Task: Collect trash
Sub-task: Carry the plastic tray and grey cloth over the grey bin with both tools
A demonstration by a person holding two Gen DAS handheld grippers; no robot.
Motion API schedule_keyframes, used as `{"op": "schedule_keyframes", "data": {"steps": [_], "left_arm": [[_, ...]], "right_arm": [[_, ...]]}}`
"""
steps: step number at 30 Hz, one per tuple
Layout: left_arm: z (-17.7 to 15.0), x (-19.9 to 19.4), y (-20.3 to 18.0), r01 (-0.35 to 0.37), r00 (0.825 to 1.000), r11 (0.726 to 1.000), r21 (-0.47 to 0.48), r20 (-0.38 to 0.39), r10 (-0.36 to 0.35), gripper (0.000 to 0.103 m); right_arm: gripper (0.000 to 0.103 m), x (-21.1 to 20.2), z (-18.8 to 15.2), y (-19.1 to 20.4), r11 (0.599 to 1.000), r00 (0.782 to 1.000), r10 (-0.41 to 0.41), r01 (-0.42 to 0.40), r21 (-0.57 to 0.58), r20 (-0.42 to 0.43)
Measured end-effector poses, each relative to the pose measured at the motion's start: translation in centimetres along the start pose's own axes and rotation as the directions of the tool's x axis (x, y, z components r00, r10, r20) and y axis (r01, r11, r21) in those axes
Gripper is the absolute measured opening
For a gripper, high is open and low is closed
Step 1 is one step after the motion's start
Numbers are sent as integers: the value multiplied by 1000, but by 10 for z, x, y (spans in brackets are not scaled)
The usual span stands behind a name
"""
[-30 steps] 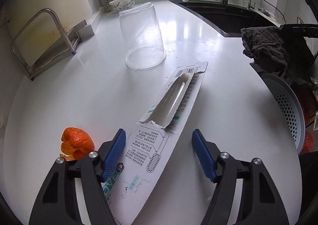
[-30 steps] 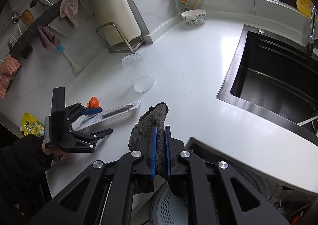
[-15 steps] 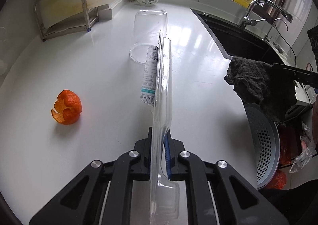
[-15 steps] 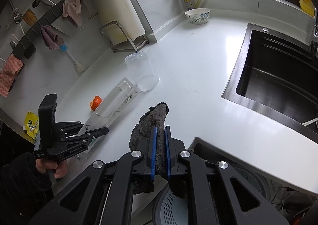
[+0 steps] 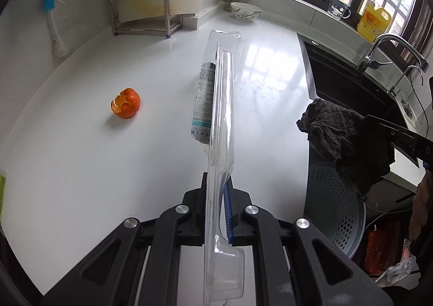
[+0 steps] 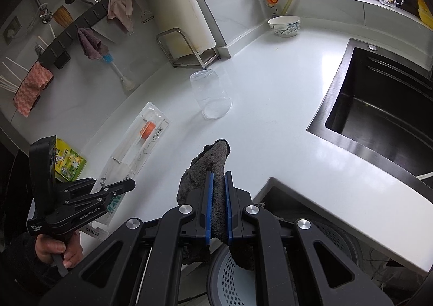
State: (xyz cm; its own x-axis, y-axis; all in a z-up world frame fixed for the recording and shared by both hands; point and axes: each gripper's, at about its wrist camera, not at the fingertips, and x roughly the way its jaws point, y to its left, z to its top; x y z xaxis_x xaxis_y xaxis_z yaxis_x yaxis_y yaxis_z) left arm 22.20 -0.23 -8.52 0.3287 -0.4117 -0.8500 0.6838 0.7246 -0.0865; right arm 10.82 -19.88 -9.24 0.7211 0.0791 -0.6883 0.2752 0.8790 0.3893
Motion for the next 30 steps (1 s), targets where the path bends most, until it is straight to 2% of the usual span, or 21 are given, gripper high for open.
{"op": "schedule_keyframes", "data": {"steps": [8, 14, 22, 30], "left_arm": [[-31, -28, -55, -59, 998, 996, -63, -1, 59, 10], [-60, -37, -102, -56, 998, 991, -122, -28, 53, 10], [-91, -26, -153, -83, 994, 981, -175, -88, 69, 10], [-121, 14, -186, -92, 979, 972, -218, -198, 48, 10]], "right_arm": [[8, -35, -26, -16, 998, 999, 26, -28, -54, -38], [8, -56, -47, -37, 995, 996, 33, -41, -89, -87], [8, -65, -71, -65, 992, 989, 31, -48, -118, -143], [8, -48, -95, -86, 990, 978, 18, -47, -136, -208]]}}
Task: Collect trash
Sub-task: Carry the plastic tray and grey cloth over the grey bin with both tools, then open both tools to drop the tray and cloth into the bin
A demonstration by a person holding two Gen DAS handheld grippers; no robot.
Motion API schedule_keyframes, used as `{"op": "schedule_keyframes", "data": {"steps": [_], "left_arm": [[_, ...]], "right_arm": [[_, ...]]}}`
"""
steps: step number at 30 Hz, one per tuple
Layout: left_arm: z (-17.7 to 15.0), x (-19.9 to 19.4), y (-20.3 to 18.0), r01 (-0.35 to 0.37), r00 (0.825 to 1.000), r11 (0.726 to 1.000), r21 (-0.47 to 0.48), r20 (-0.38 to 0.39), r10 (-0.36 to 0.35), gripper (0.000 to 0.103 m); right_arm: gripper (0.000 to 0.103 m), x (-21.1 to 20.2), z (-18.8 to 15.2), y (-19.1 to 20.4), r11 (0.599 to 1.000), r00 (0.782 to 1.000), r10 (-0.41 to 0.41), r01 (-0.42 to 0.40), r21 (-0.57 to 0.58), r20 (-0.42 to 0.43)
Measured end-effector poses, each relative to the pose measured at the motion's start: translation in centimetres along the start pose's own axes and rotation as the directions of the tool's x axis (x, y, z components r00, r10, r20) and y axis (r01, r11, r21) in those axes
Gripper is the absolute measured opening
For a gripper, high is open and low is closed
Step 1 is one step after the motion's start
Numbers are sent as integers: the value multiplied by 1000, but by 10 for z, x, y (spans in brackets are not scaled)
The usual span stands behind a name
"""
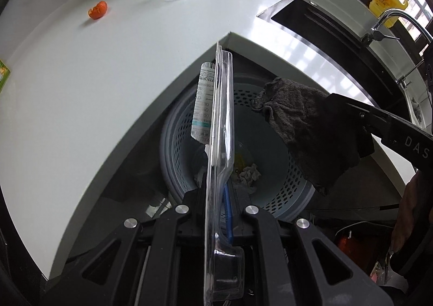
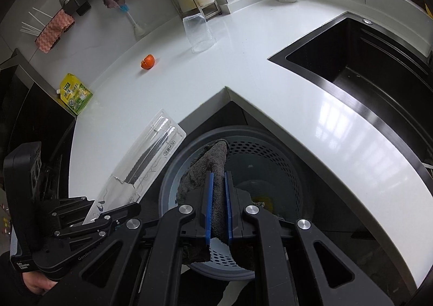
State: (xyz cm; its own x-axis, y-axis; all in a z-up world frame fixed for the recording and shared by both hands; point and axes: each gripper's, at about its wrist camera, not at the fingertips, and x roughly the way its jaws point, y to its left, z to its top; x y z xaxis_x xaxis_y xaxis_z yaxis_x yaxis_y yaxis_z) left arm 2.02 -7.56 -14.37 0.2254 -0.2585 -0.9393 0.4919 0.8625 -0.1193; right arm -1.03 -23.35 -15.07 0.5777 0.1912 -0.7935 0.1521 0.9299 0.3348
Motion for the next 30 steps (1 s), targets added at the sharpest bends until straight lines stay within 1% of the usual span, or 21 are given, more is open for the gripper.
{"op": "schedule_keyframes", "data": {"steps": [3, 8, 16, 20, 21, 23, 24, 25, 26, 27, 30], "left_arm": [[-7, 21, -5, 1, 999, 1000, -21, -53, -2, 10], [-12, 49, -7, -2, 994, 999, -53, -108, -4, 10], [-12, 74, -12, -14, 989, 997, -77, -148, 3, 11], [-10, 76, -13, -16, 988, 996, -92, -155, 2, 12], [-10, 76, -7, -17, 988, 995, -95, -156, 2, 13], [-9, 73, -6, -20, 988, 995, -101, -151, 4, 21], [-11, 71, -6, -26, 989, 994, -103, -146, 11, 31], [-11, 69, -5, -37, 990, 994, -106, -140, 22, 46], [-11, 66, -4, -47, 991, 993, -111, -132, 32, 53], [-11, 63, -3, -51, 992, 992, -116, -122, 37, 59], [-12, 59, 1, -62, 992, 990, -127, -120, 46, 59]], "right_arm": [[8, 12, -8, -6, 1000, 1000, -9, 9, -9, -26], [8, 29, -18, -17, 1000, 998, -19, 19, -8, -59], [8, 51, -21, -29, 1000, 996, -25, 25, 1, -86], [8, 55, -19, -32, 1000, 996, -27, 26, -4, -85], [8, 55, -19, -33, 1000, 996, -28, 27, -5, -86], [8, 56, -18, -33, 999, 995, -31, 30, -13, -91], [9, 56, -18, -32, 999, 995, -35, 34, -16, -92], [15, 56, -17, -32, 999, 995, -36, 34, -18, -93], [29, 55, -17, -31, 999, 995, -36, 35, -20, -92], [40, 54, -17, -31, 999, 996, -41, 39, -22, -84], [41, 51, -17, -32, 999, 996, -43, 41, -23, -79]]}}
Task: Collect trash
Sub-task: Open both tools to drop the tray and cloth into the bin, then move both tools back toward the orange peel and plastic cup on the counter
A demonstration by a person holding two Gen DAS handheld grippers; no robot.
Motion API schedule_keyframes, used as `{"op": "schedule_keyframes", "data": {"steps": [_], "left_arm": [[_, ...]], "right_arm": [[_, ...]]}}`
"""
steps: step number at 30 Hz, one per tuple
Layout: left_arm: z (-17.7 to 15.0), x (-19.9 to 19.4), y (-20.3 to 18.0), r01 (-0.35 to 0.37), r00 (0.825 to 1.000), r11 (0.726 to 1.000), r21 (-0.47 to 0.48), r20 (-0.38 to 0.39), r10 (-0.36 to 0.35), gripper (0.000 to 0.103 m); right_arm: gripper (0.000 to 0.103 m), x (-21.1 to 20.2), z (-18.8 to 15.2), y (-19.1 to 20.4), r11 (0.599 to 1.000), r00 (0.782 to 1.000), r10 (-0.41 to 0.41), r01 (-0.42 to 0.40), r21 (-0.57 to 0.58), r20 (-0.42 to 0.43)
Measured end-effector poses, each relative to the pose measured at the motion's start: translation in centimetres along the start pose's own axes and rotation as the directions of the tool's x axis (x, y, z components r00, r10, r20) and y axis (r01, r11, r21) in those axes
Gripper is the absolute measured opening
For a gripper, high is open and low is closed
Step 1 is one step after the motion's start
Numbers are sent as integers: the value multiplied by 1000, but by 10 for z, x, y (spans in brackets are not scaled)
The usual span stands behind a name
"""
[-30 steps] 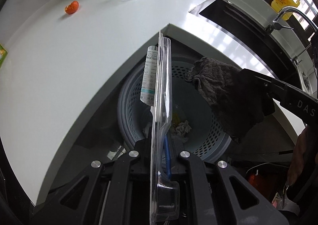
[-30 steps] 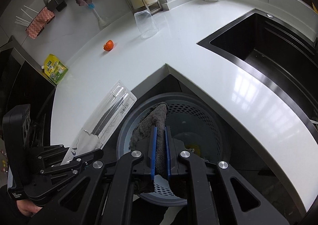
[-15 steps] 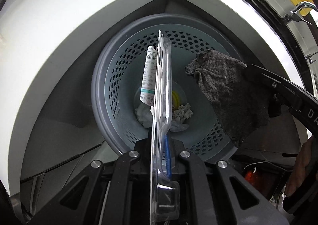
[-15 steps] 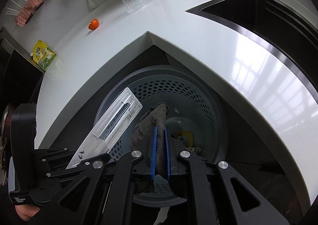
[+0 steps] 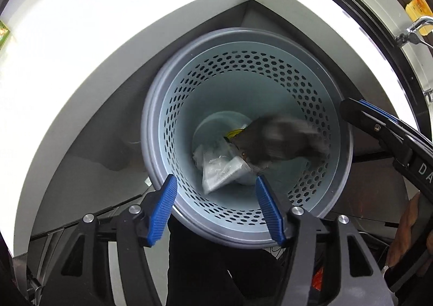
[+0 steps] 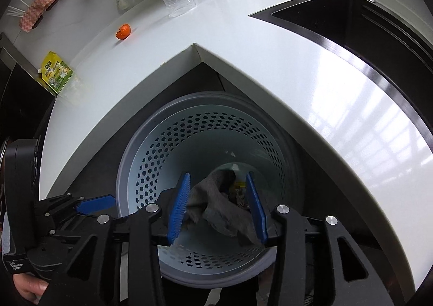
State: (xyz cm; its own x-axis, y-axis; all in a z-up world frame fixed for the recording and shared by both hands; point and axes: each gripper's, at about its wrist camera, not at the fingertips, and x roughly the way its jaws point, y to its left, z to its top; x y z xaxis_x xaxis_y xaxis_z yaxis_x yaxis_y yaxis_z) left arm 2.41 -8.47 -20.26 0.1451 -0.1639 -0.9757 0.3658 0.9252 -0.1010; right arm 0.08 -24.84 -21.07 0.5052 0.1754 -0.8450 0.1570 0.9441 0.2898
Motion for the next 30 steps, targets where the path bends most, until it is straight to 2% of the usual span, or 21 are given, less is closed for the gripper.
{"op": "schedule_keyframes", "data": {"steps": [15, 20, 30], "left_arm": [[-3, -29, 8, -36, 999, 999, -23, 31, 37, 59], [1, -47, 2, -51, 996, 998, -20, 67, 52, 64], [20, -87, 1, -68, 985, 996, -52, 156, 76, 68]], "right_arm": [[47, -16, -4, -13, 999, 1000, 15, -15, 48, -4], [49, -31, -4, -16, 998, 999, 30, -31, 53, 11], [61, -72, 6, -10, 999, 994, 42, -43, 7, 99]]}}
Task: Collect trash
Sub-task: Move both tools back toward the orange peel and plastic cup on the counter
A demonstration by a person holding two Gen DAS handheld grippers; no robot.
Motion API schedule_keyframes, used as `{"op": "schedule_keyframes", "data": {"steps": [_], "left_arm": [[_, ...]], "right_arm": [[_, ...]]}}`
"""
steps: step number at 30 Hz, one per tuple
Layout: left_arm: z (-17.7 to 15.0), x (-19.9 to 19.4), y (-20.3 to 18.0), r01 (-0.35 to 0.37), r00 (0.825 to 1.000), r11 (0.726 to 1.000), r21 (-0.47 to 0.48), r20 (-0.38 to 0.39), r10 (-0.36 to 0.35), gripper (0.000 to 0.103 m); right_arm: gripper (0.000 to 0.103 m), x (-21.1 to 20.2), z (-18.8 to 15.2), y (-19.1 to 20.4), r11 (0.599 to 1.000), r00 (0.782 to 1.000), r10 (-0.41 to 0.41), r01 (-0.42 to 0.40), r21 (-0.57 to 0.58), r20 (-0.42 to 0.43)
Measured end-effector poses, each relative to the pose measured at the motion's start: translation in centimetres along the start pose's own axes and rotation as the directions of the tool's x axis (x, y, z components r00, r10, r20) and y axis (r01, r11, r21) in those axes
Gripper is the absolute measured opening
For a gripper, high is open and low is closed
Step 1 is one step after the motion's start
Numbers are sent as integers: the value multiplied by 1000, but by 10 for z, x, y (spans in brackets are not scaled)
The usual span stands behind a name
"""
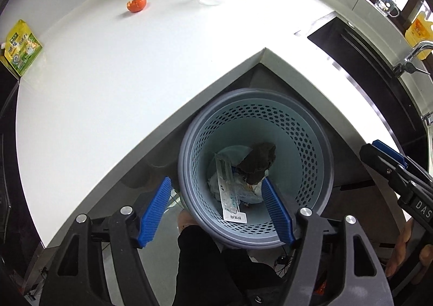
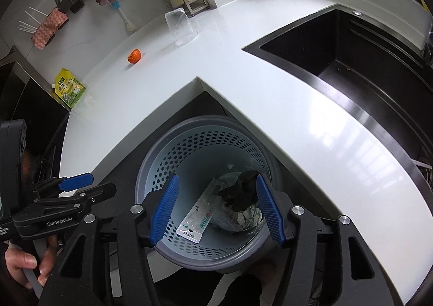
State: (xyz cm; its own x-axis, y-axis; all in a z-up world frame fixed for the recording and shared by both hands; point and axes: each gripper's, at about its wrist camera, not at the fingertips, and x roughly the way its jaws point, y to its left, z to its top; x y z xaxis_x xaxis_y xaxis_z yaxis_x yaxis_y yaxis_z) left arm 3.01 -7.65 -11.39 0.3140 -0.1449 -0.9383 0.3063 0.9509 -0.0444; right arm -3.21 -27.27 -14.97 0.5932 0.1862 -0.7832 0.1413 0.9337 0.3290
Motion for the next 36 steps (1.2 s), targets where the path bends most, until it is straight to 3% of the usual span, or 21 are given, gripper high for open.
{"op": "schedule_keyframes", "data": {"steps": [6, 15, 27, 36], "left_arm": [[14, -33, 15, -7, 996, 999, -31, 87, 10, 76], [35, -56, 44, -21, 986, 998, -57, 164, 31, 78], [84, -50, 86, -16, 980, 999, -36, 200, 23, 80], [127, -31, 122, -32, 972, 999, -28, 231, 37, 89]], "right_arm": [[63, -13, 15, 1, 1000, 999, 19, -19, -4, 43], [66, -7, 45, 16, 1000, 995, 23, -23, 2, 93], [68, 21, 86, 48, 999, 992, -32, 28, 34, 122], [71, 49, 120, 72, 996, 984, -84, 78, 45, 157]]}}
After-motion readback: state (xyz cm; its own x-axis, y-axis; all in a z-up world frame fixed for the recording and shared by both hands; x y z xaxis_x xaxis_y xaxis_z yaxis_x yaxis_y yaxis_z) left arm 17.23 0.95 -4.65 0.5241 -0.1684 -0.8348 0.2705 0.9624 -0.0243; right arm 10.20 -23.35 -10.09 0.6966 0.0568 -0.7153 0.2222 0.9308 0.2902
